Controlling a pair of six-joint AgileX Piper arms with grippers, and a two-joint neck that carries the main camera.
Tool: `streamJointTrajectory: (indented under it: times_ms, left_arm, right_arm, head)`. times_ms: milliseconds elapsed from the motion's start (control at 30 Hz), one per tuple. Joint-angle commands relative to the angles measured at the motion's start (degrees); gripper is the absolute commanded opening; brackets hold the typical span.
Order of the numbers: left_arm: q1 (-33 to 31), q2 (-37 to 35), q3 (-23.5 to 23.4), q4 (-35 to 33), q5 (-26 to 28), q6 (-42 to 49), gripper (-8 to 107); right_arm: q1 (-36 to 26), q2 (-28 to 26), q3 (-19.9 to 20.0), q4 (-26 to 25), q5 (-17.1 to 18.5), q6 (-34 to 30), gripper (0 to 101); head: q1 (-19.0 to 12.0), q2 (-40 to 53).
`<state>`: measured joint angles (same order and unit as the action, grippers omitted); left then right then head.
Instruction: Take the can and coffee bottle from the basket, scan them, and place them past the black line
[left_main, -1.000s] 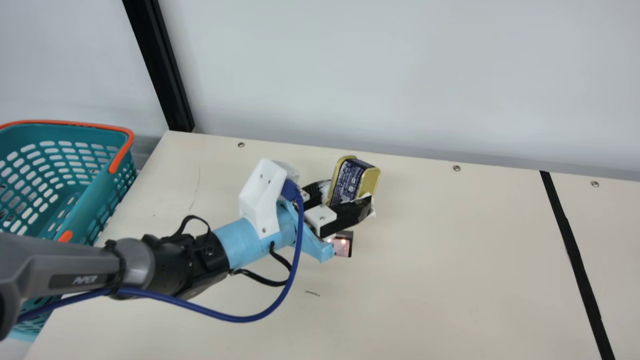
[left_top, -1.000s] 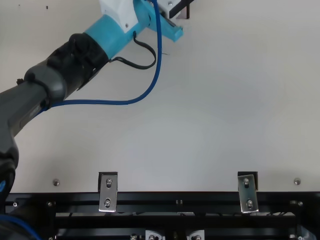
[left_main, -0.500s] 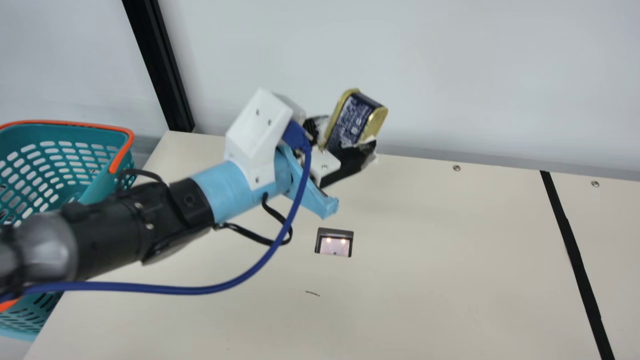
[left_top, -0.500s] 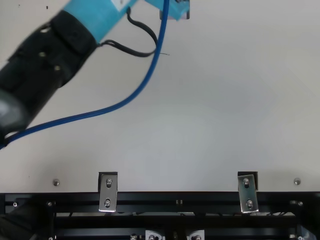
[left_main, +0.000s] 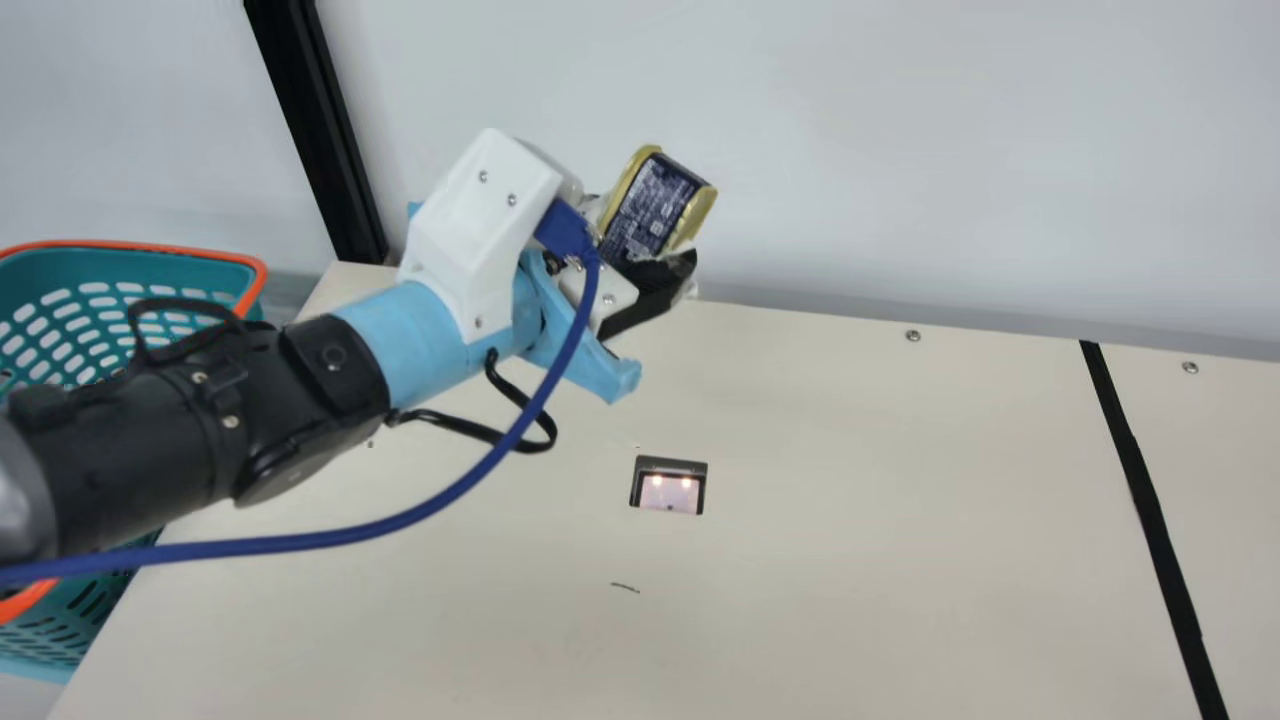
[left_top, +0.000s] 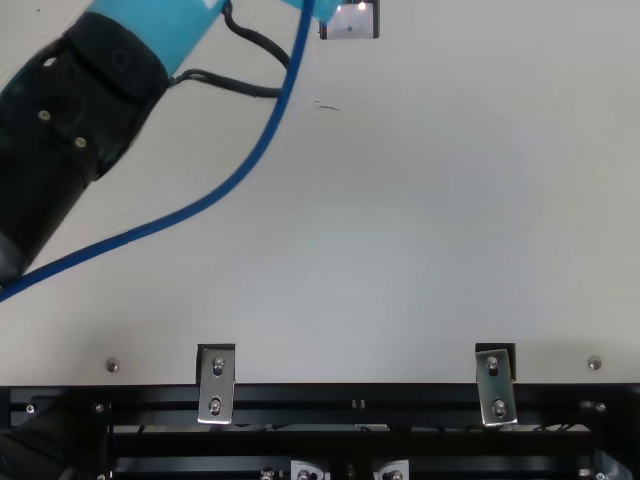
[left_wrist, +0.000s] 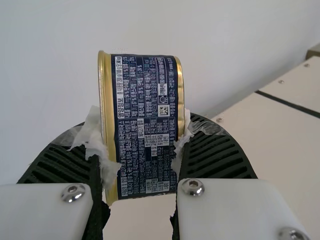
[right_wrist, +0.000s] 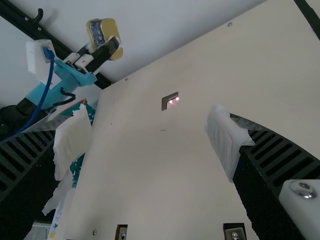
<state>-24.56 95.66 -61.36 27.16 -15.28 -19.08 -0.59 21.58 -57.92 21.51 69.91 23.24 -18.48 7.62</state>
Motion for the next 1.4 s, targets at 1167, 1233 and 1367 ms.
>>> streamJointTrajectory:
  times_ms: [1167, 1233, 1367]
  left_arm:
    - [2.0, 1.2, -25.8, -31.1, 73.7, 41.5, 10]
    - [1.6, 1.9, -25.7, -32.9, 75.1, 43.3, 10]
    - [0.2, 3.3, -24.6, -37.7, 77.1, 47.1, 10]
  right_arm:
    - [0.0, 0.0, 0.0, 0.0, 0.0, 0.0, 101]
    - [0.0, 0.0, 0.0, 0.0, 0.0, 0.0, 101]
    - [0.0, 0.0, 0.0, 0.0, 0.0, 0.0, 101]
  head:
    - [-0.1, -0.6]
    - [-0.1, -0.6]
    - [-0.1, -0.6]
